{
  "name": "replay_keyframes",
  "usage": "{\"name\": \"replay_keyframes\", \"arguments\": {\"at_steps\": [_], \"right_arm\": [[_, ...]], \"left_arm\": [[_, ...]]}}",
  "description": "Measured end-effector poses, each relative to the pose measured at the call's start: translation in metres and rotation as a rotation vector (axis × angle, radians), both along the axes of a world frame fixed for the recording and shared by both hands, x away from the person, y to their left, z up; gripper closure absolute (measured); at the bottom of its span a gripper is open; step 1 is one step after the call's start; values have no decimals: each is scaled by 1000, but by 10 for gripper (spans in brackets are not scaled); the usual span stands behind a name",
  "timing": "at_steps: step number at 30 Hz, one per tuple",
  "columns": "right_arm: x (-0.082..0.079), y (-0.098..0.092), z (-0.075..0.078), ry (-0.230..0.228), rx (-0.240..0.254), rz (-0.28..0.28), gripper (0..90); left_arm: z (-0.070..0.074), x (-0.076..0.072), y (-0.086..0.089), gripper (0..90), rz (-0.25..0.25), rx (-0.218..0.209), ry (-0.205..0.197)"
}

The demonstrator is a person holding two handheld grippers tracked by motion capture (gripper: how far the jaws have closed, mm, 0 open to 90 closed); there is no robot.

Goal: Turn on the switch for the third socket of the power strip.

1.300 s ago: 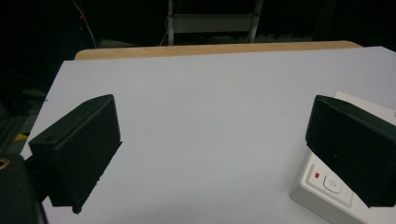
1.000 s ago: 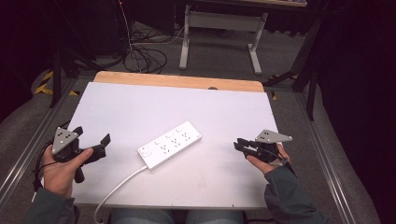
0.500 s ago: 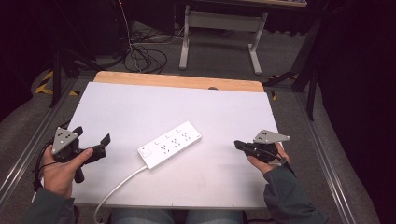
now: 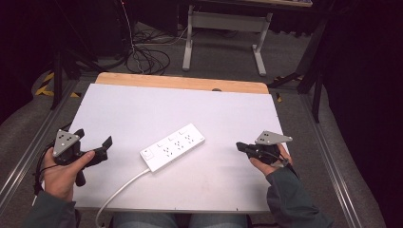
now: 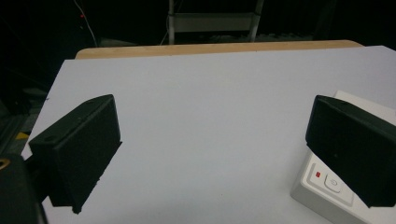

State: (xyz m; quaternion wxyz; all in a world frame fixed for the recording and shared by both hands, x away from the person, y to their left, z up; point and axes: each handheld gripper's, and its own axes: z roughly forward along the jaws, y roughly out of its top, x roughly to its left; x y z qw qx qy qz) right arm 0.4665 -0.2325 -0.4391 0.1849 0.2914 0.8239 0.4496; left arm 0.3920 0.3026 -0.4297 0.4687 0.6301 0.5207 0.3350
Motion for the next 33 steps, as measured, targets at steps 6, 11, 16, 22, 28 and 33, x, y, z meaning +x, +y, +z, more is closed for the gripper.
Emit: {"name": "replay_keyframes", "arguments": {"at_steps": [6, 11, 16, 22, 28, 33], "right_arm": [[3, 4, 2, -3, 0, 6, 900], [5, 6, 4, -8, 5, 10, 900], [7, 10, 4, -11, -5, 16, 900], [10, 14, 6, -15, -13, 25, 900], [14, 20, 7, -18, -28, 34, 900], [17, 25, 7, -18, -44, 50, 900]], "left_arm": [[0, 0, 0, 38, -1, 0, 1], [0, 0, 0, 38, 3, 0, 3], [0, 0, 0, 38, 2, 1, 5], [-1, -1, 1, 38, 1, 2, 6], [-1, -1, 1, 38, 4, 2, 6], [-1, -2, 1, 38, 7, 1, 6]]}}
